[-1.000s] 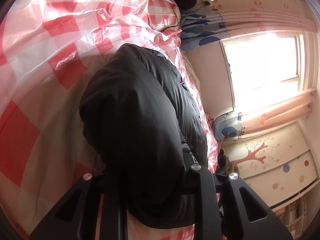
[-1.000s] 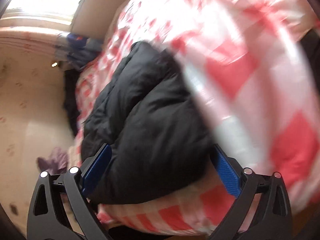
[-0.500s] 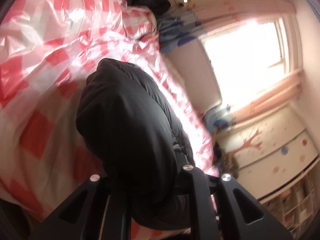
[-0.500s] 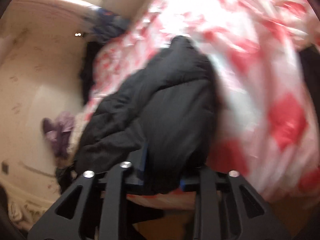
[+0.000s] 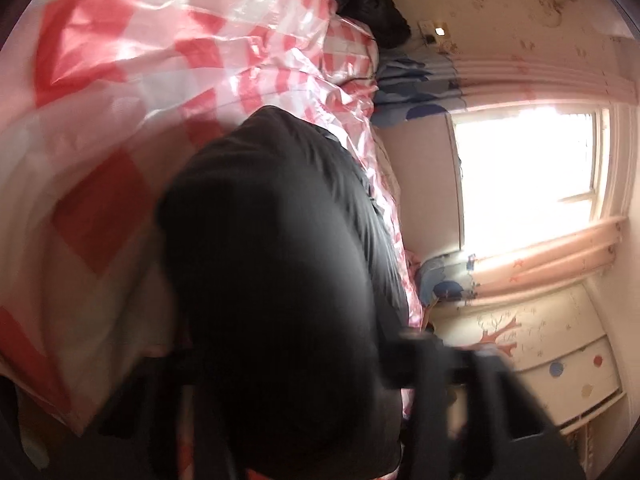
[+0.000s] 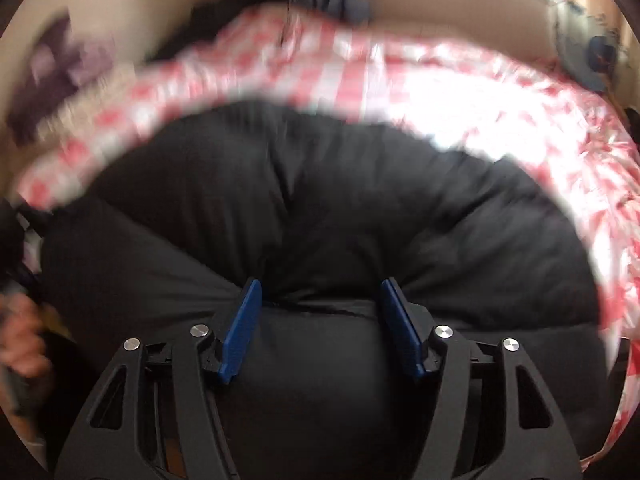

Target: Fold large clothes

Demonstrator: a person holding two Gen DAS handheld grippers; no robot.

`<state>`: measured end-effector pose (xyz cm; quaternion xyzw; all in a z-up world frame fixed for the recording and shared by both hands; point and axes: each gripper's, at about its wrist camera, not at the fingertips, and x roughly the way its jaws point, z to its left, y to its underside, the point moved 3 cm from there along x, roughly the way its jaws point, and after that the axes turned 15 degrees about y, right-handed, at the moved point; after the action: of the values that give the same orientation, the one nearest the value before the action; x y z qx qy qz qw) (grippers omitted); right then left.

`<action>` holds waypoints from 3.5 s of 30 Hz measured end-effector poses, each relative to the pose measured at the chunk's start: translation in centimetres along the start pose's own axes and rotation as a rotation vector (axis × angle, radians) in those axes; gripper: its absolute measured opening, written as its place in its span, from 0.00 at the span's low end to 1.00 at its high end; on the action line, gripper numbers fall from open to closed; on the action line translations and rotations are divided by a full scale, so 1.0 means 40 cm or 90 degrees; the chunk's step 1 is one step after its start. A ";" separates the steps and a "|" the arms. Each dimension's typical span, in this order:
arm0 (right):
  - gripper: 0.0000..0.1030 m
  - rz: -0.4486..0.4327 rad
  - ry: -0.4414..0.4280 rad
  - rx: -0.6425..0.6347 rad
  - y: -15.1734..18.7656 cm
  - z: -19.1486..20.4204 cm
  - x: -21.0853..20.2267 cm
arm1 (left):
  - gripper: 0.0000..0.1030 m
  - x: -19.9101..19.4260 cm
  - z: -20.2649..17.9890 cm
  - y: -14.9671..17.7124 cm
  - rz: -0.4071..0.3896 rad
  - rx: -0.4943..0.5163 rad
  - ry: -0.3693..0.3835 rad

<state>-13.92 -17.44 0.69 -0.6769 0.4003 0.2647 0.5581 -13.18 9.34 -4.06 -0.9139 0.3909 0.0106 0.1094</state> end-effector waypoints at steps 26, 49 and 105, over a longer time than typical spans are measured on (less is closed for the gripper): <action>0.74 0.014 -0.291 0.139 0.126 -0.222 -0.120 | 0.18 0.384 -0.513 0.438 0.268 0.580 -0.028; 0.93 0.076 -0.002 0.043 -0.228 -0.430 -0.055 | 0.27 0.523 -0.413 0.735 0.548 0.741 -0.069; 0.93 -0.054 -0.168 0.137 -0.277 -0.217 -0.021 | 0.75 0.438 -0.184 0.106 0.412 0.675 -0.268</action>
<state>-5.89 -24.99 9.45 -0.5889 0.3207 0.2826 0.6859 -4.55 -7.48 0.46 -0.5509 0.5686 0.0275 0.6103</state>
